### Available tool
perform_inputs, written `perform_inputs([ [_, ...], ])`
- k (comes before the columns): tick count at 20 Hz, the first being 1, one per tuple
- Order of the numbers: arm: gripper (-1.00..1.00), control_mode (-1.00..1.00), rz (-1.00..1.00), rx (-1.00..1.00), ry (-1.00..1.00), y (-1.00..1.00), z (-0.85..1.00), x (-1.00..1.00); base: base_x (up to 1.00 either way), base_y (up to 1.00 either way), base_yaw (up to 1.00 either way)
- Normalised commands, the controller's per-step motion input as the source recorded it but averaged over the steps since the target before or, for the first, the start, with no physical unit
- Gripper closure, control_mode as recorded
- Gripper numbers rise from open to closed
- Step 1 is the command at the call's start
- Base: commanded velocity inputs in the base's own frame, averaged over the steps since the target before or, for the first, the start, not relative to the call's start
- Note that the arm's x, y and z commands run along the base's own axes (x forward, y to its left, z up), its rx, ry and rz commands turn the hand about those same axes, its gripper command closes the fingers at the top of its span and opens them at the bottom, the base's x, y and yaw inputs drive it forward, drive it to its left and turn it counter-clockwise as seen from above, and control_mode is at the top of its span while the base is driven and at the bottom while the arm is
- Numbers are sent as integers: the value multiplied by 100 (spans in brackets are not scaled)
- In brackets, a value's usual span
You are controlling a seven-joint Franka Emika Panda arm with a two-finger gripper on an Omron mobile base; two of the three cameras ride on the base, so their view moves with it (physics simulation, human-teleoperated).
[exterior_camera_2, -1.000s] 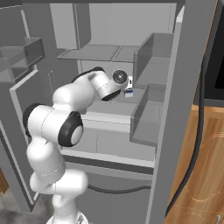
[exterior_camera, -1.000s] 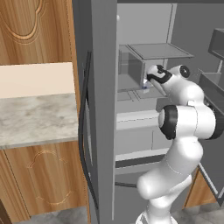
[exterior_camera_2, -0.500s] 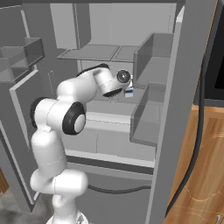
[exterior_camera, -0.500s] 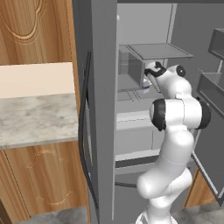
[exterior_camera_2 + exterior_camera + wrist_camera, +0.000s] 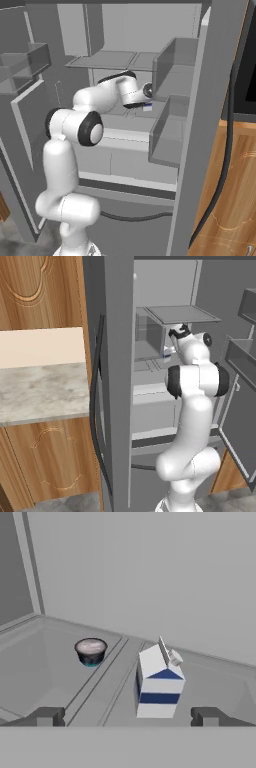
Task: Take out the milk from the fridge and place it on the tray on the counter. Then take the sugar cube near the tray and place it in the tray.
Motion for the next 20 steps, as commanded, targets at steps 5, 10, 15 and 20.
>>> perform_inputs([
  [5,-100,-100,1,4,1,-5,0,29,0,0,0],
  [10,-100,-100,0,0,3,-8,0,39,0,0,0],
  [15,-100,-100,0,0,0,-2,-3,45,0,0,0],
  [20,-100,-100,0,0,0,-1,-14,31,0,0,0],
])
